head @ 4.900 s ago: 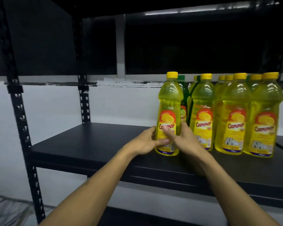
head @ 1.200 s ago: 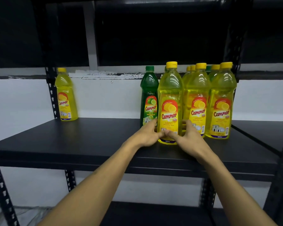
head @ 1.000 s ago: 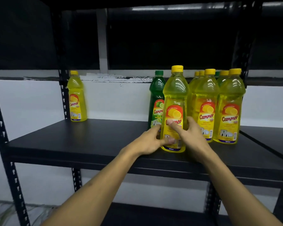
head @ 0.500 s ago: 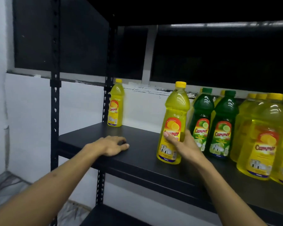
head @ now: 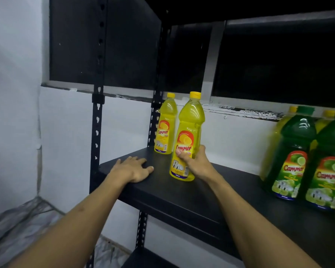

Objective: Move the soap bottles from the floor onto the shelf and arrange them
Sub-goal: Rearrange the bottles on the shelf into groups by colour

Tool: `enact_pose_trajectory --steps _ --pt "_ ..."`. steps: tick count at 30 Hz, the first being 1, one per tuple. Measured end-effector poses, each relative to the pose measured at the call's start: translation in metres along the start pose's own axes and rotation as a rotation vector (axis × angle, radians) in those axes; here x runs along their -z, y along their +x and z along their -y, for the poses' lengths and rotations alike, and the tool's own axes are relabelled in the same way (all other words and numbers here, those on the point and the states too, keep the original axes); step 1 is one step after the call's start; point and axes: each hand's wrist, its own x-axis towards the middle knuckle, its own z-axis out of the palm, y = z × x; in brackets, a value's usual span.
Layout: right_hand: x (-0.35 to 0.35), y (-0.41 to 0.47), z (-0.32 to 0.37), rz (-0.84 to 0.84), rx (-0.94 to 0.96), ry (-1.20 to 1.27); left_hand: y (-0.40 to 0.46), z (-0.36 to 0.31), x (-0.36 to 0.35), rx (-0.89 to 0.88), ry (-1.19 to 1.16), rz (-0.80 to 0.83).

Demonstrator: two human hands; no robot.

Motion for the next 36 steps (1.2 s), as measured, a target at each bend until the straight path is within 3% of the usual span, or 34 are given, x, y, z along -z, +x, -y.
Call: enact_pose_trajectory --steps 12,23,36 --pt "-0.072 0.082 -0.008 0.051 -0.001 0.021 0.004 0.005 -0.001 -0.004 -0.037 0.011" --pt "-0.096 0.124 -0.020 0.070 0.015 0.081 0.004 0.006 -0.001 -0.014 -0.071 -0.013" --pt "-0.110 0.132 -0.031 -0.040 0.030 0.128 0.002 0.006 0.000 -0.009 -0.082 -0.025"
